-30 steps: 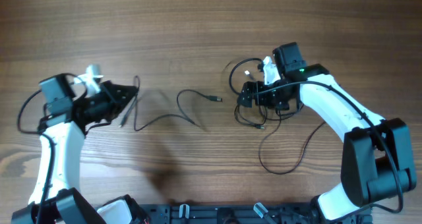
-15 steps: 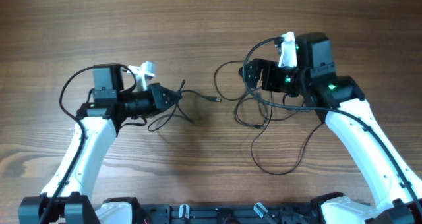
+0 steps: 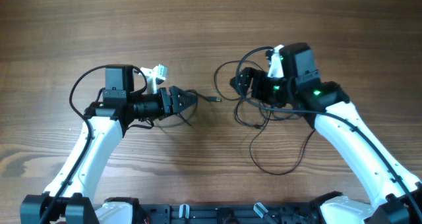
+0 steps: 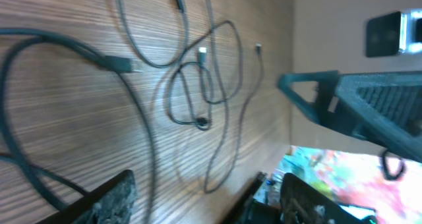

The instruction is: Untangle cables

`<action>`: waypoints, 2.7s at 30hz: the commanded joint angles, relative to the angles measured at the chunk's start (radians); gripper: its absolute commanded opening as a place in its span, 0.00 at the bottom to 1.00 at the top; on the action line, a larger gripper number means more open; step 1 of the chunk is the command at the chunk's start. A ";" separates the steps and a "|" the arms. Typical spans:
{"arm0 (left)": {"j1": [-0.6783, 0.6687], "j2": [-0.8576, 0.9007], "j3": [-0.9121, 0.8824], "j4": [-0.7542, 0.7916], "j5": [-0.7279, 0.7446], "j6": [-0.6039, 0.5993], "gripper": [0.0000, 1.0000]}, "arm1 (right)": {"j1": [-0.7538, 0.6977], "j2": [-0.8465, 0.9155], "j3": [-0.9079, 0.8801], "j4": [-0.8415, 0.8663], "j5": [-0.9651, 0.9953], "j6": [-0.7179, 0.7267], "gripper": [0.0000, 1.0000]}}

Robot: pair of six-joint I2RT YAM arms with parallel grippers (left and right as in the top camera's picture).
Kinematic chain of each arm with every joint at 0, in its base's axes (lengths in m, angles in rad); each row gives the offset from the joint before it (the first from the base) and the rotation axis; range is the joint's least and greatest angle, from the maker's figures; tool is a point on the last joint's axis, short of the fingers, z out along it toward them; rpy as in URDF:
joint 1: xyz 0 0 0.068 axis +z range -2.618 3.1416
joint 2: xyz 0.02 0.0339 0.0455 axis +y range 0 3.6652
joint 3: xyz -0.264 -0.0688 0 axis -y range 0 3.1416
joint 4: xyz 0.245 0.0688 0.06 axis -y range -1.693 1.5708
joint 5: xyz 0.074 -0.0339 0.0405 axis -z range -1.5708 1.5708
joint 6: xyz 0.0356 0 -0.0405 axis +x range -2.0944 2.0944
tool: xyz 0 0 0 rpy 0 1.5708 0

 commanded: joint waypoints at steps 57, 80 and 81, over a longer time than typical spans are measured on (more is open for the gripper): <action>0.569 -0.296 0.085 -0.303 -0.283 0.013 1.00 | 0.563 0.293 -0.002 0.313 0.557 -0.326 1.00; 0.568 -0.296 0.084 -0.341 -0.283 0.012 1.00 | 0.462 0.491 -0.001 0.358 0.288 -0.339 0.87; 0.568 -0.296 0.084 -0.346 -0.283 0.013 1.00 | 0.463 0.493 -0.001 0.360 0.259 -0.338 0.85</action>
